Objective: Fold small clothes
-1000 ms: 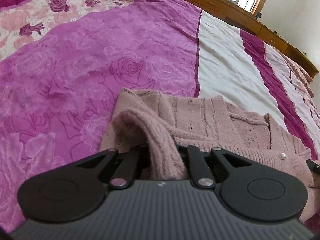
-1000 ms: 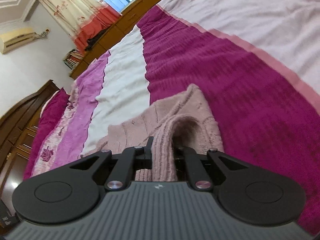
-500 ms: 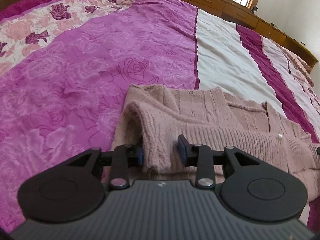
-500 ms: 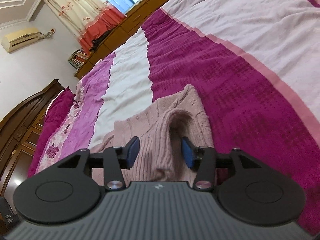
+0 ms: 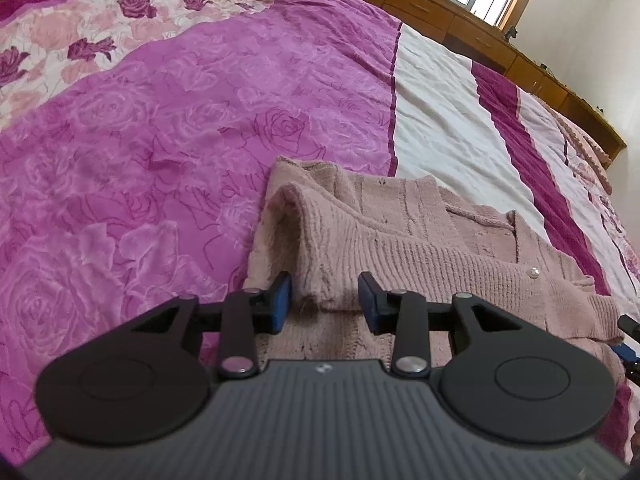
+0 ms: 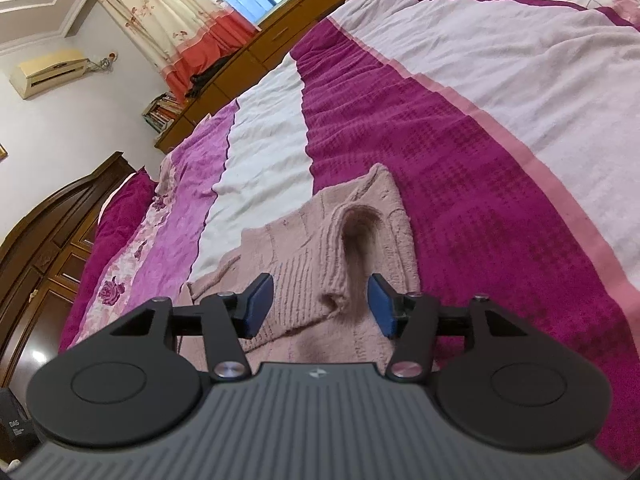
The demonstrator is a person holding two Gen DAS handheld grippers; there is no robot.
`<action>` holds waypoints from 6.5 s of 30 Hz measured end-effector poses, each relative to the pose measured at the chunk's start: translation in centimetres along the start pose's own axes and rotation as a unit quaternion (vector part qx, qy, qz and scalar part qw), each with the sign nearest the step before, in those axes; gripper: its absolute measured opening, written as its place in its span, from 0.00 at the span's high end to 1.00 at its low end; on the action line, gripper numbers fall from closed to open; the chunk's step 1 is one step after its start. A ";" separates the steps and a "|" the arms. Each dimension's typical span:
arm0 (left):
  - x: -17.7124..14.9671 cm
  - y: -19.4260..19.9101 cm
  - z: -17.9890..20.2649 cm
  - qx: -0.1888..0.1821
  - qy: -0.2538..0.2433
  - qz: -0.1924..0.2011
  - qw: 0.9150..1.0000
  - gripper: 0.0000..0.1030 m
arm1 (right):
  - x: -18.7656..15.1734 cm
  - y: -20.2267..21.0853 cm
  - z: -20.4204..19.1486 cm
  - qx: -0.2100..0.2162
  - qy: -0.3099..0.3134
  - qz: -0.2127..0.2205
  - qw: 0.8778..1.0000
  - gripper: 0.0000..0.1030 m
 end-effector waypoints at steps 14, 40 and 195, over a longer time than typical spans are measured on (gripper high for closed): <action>1.1 -1.8 1.4 -0.047 0.005 -0.007 0.999 0.89 | 0.5 -2.5 -0.9 0.008 0.035 -0.038 0.999 0.91; 6.7 -7.0 0.8 0.026 0.030 0.036 0.999 0.58 | 5.9 -9.9 -2.3 -0.039 0.019 0.030 0.999 0.42; -4.4 4.6 0.1 0.096 -0.051 -0.076 0.991 0.57 | -0.1 -2.1 -6.4 0.058 0.033 -0.013 0.998 0.67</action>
Point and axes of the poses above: each gripper's, at about its wrist camera, not at the fingertips, and y roughly against the way its jaws point, z to its right, x to its top, the point moved 7 cm from there along -y, roughly the way its jaws point, and after that the axes turned 2 degrees about z, right-handed, at the moved point
